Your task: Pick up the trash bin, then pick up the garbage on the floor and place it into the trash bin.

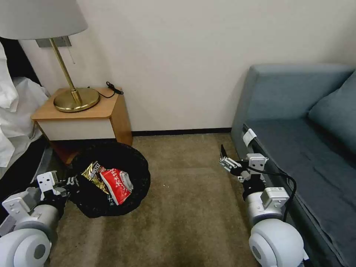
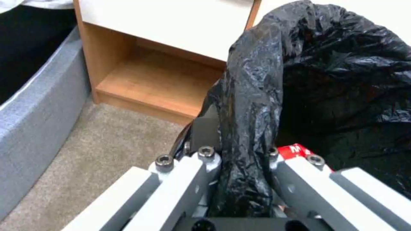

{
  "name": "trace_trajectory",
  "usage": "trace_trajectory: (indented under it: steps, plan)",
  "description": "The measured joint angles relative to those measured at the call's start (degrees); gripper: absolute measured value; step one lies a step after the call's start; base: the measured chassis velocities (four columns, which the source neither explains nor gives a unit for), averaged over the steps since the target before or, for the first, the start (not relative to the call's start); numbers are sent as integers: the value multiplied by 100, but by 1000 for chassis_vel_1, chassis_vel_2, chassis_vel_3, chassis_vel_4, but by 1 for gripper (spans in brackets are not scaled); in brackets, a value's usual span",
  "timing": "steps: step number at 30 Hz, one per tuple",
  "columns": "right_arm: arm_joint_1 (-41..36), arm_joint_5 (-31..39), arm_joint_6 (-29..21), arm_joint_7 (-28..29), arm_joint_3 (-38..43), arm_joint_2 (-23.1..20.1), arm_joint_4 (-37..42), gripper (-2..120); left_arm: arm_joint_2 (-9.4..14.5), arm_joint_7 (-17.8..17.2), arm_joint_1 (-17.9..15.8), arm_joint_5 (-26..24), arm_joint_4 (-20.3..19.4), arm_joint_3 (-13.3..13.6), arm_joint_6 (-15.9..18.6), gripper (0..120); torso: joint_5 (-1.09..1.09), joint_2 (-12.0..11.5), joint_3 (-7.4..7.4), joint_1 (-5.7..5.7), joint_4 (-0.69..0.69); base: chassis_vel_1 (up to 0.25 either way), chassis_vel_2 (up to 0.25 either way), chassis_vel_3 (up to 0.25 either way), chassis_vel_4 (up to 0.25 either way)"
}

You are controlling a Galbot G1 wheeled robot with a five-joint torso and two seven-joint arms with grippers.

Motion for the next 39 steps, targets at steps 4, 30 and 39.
trace_trajectory:
  steps: [4,30,39]
  plan:
    - [4,1,1,0,-2,-6,-8,100,-7,-1,0,-1,-1,0,0,3,0,0,0,0,0,0,0,0,0]
    - [-5,-34,19,-8,12,-2,-24,100,-71,-18,-35,-14,86,61,12,3,0,0,0,0,0,0,0,0,0]
    - [4,-46,24,-21,26,-49,-62,100,-174,-120,-181,-384,1304,311,-58,3,-1,0,0,0,0,0,0,0,0]
